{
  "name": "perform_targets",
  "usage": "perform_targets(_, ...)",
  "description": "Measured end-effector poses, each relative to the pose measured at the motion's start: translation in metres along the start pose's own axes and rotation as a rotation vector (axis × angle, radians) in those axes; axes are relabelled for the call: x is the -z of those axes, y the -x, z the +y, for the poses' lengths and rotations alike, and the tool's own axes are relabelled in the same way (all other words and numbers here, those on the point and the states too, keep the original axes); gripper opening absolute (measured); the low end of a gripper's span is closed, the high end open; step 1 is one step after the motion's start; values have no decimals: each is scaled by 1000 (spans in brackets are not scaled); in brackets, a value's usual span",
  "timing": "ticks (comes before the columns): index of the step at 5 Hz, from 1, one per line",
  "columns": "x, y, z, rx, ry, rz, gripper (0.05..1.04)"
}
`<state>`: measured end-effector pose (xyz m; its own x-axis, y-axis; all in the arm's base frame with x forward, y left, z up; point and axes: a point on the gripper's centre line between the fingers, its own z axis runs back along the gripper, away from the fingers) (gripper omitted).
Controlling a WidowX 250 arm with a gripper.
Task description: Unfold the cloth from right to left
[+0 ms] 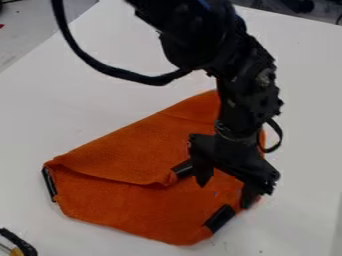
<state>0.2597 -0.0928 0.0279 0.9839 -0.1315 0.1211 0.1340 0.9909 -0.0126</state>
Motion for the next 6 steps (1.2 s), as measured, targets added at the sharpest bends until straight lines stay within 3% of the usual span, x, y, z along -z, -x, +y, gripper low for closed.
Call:
perform_targets(1,-6,-13,24,30,-20,-16,1000)
perform_targets(3,2,-25,45,80,-22,-18,1000)
perform_targets(6,15,-26,46,104,3,-4,1000)
